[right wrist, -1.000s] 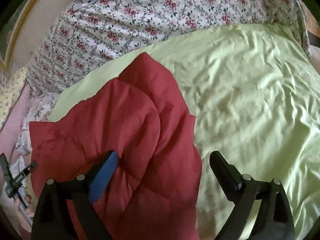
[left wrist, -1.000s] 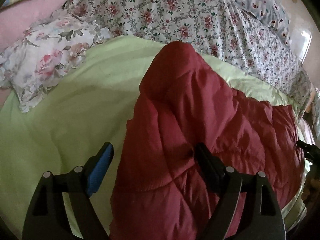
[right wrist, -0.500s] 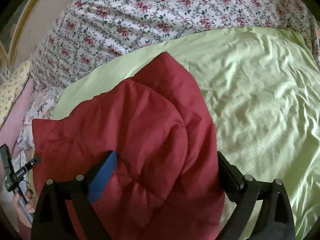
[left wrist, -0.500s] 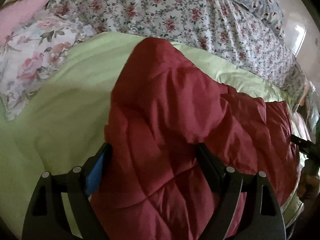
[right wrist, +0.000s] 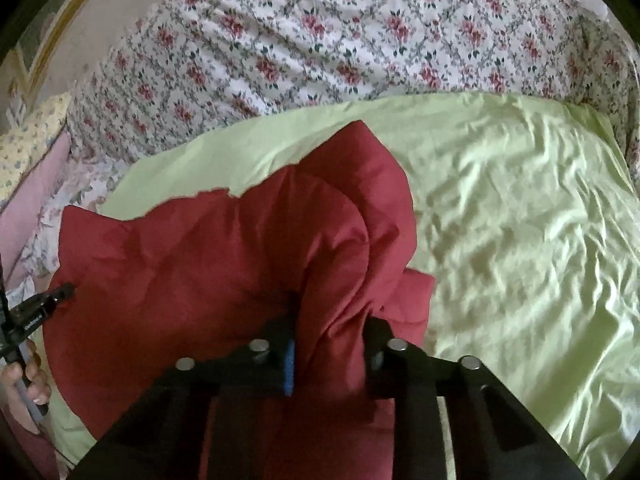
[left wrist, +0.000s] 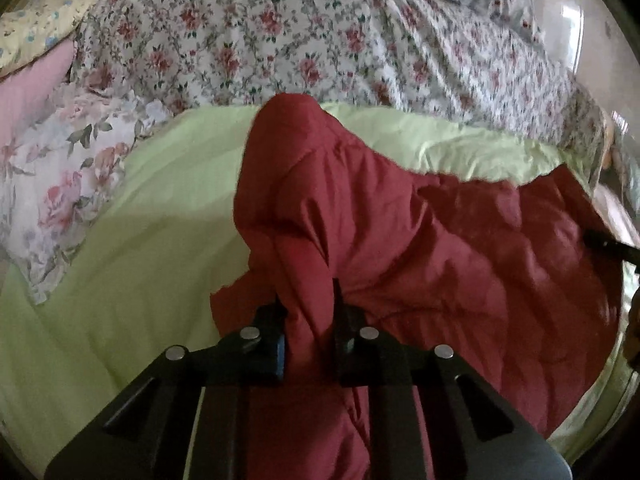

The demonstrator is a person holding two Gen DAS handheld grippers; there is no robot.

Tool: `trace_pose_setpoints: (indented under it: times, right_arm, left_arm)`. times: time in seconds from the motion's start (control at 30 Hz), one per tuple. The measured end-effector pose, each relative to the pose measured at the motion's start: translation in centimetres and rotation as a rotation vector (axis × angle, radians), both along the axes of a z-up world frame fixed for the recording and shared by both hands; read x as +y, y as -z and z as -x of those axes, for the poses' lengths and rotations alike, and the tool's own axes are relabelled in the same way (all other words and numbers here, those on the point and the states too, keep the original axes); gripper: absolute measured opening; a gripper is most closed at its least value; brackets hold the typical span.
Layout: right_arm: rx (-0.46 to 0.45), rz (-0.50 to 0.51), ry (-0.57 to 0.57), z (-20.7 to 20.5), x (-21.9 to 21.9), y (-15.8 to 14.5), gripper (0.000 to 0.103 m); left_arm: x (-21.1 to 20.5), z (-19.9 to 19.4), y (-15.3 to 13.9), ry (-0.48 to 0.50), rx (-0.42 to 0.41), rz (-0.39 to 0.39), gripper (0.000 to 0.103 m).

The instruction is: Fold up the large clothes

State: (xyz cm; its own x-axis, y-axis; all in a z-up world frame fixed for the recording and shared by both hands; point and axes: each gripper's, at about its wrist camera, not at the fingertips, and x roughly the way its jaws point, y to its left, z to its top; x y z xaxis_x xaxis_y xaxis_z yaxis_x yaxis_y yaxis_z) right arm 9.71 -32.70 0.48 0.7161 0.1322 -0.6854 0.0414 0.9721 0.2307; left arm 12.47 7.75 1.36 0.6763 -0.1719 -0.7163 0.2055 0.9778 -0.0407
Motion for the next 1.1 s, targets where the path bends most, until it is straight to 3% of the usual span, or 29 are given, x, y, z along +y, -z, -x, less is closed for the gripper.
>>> trace_pose_setpoints:
  times: [0.17,0.43,0.73,0.97,1.1]
  right_arm:
    - [-0.036,-0.041,0.022,-1.1,-0.7,-1.0,0.018]
    - [0.036,-0.04,0.071,-5.0,-1.3,1.4,0.017]
    - [0.072,-0.03,0.096,-6.5,-1.6,3.1,0.017]
    - [0.075,-0.031,0.104,-6.6,-1.8,3.4,0.018]
    - [0.078,-0.008,0.109,-6.8,-1.5,3.4,0.018]
  left_arm:
    - [0.7,-2.1,-0.7,-0.033,0.001,0.056,0.013]
    - [0.9,-6.2,3.4,-0.089,0.101,0.059,0.013]
    - [0.5,-7.1,4.3,-0.107,0.119,0.04,0.015]
    - [2.3,-5.5,2.3,-0.155,0.072,0.126,0.031]
    - [2.4,-4.2,0.4,-0.16,0.009,0.119,0.035]
